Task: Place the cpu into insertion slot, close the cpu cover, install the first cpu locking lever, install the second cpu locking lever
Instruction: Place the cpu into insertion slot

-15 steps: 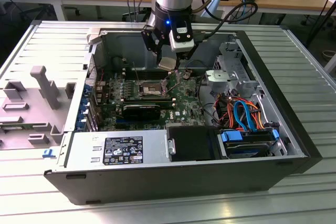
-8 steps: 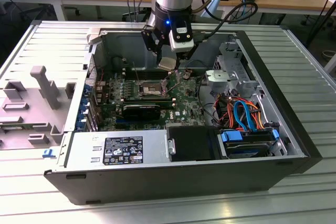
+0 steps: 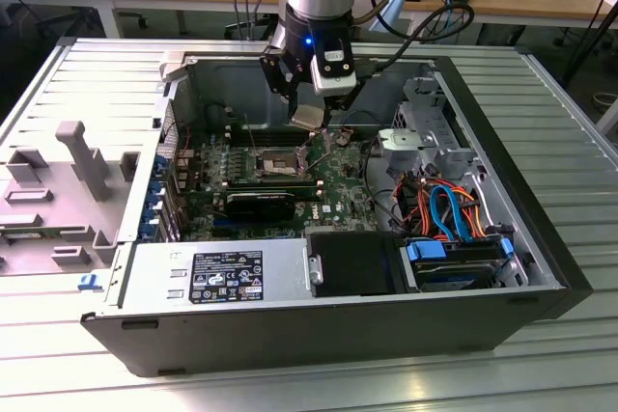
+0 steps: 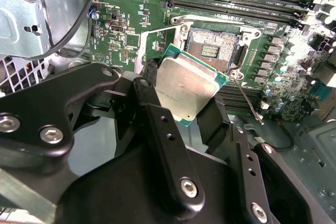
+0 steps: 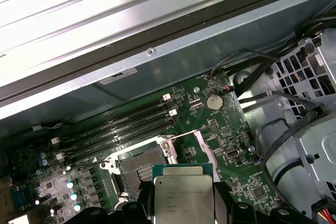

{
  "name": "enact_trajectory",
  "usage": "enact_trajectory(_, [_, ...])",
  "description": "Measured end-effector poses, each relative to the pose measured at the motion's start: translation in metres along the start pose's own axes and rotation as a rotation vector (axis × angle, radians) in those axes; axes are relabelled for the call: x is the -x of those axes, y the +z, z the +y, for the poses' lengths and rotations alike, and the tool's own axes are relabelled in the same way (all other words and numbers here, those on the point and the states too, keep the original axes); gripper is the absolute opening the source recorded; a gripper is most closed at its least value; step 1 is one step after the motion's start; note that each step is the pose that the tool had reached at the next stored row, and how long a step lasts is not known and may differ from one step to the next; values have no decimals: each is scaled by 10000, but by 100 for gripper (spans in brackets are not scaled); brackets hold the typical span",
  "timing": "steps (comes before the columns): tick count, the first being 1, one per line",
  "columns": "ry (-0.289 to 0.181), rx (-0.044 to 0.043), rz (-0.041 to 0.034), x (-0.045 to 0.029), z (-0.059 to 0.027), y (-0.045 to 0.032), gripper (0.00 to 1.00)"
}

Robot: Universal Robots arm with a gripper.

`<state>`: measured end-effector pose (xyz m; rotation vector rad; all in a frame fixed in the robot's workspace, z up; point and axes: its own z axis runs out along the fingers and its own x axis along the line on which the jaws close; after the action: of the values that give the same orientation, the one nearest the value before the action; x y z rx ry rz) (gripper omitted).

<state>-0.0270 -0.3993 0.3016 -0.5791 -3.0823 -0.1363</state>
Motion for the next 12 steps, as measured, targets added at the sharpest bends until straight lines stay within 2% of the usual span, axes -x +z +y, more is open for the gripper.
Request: enact_trajectory(12, [52,2,-5,0,0,1,55])
